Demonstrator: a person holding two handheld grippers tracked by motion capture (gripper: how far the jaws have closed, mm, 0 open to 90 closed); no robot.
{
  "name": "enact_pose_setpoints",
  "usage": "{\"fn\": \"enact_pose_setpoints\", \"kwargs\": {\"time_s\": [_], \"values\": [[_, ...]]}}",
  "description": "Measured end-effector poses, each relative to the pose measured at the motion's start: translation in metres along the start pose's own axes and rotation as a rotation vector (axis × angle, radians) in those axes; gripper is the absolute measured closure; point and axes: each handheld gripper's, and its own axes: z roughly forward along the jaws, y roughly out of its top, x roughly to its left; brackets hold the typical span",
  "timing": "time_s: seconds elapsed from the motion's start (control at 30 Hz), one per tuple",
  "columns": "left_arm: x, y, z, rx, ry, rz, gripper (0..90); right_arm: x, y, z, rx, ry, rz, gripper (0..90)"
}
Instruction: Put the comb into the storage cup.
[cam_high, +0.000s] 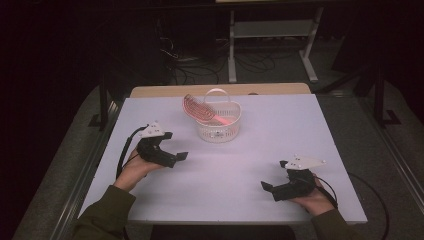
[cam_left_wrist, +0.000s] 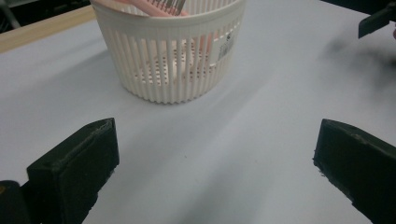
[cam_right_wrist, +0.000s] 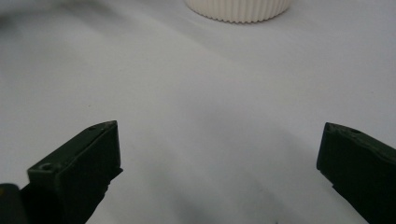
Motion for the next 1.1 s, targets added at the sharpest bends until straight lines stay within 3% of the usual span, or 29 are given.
{"fn": "enact_pose_setpoints", "kwargs": {"time_s": [0.4,0.67,0.83,1.1], "values": [[-0.006,-0.025,-0.018,0.007,-0.021,0.020,0.0,0.000,0.000,0.000,0.003,-0.001,-0.001,0.0],[-0.015,-0.043,-0.029,0.003,-0.037,0.009,0.0,0.000,0.000,0.000,0.007,-0.007,-0.001,0.0],[-0.018,-0.052,-0.033,0.000,-0.038,0.001,0.0,0.000,-0.001,0.000,0.009,-0.007,-0.004,0.0],[-0.024,-0.062,-0.033,0.022,-0.042,0.027,0.0,0.000,-0.001,0.000,0.008,-0.009,-0.003,0.0]]}}
